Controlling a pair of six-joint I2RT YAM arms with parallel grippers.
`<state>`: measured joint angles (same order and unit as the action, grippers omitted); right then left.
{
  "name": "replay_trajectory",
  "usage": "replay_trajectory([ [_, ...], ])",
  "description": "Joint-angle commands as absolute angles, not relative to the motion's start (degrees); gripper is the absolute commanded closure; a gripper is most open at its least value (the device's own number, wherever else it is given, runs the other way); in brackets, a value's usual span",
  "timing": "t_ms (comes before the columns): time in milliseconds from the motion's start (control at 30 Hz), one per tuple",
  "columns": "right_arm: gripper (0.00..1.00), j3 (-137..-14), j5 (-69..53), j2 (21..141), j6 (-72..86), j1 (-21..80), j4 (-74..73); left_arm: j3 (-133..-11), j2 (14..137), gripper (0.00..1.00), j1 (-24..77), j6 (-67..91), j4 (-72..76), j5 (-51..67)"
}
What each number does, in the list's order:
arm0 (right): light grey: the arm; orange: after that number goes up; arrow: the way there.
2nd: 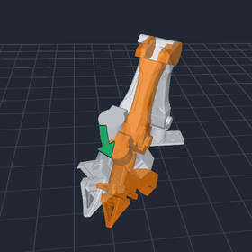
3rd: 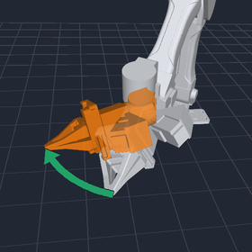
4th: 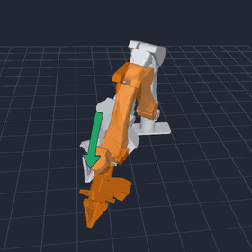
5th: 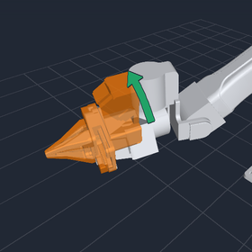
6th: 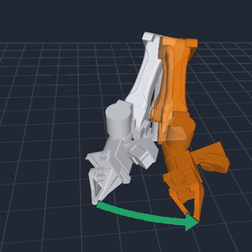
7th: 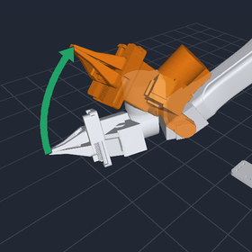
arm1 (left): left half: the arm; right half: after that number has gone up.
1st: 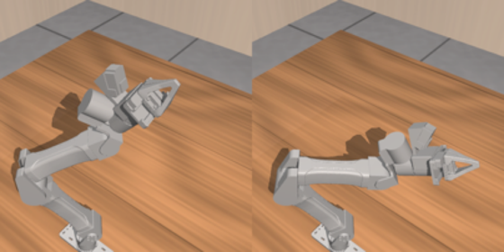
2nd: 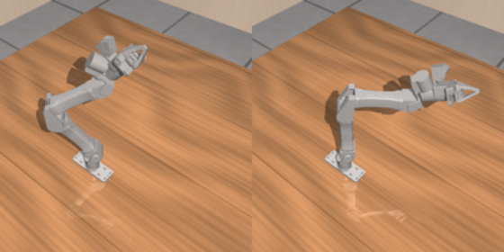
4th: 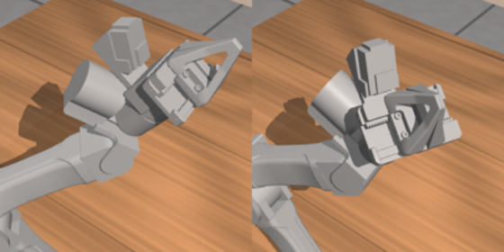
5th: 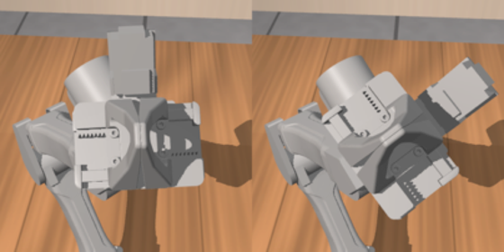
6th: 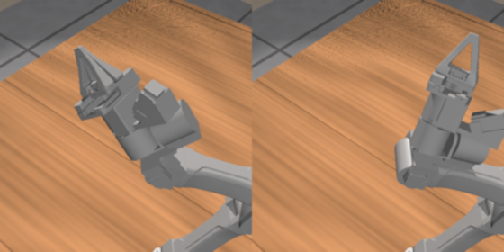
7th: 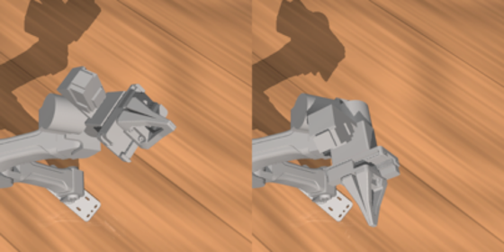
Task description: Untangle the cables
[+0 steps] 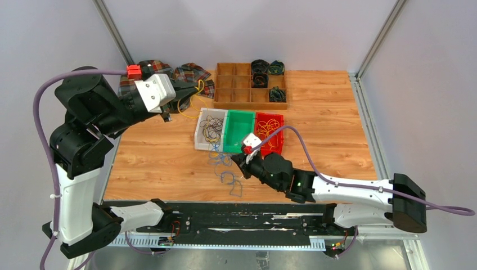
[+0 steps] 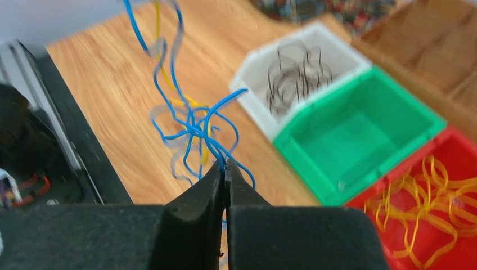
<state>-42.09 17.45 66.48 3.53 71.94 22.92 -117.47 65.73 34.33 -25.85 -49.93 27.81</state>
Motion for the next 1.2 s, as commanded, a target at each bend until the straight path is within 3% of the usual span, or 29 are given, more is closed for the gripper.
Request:
replay_trajectory([
  [0,0.99,-33.55,20.46,65.71,9.3,71.11,23.48,-120.06,66.29,1.0,34.63,-33.32,-49.19,21.82],
  [233,0.99,-22.49,20.1,70.07,18.4,71.11,25.65,-122.25,67.27,0.99,34.63,-41.15,-45.47,16.23],
  [533,0.98,-22.18,18.35,73.88,20.75,71.28,24.71,-122.98,67.83,1.0,34.67,-41.11,-36.0,12.8],
  [833,0.36,-34.9,18.42,60.98,13.55,71.28,14.41,-113.8,64.12,1.0,34.63,-33.66,-38.94,21.71],
  [1167,0.28,-49.65,15.93,57.14,-2.29,71.23,11.87,-108.79,62.54,1.0,34.63,-27.84,-43.42,27.69],
])
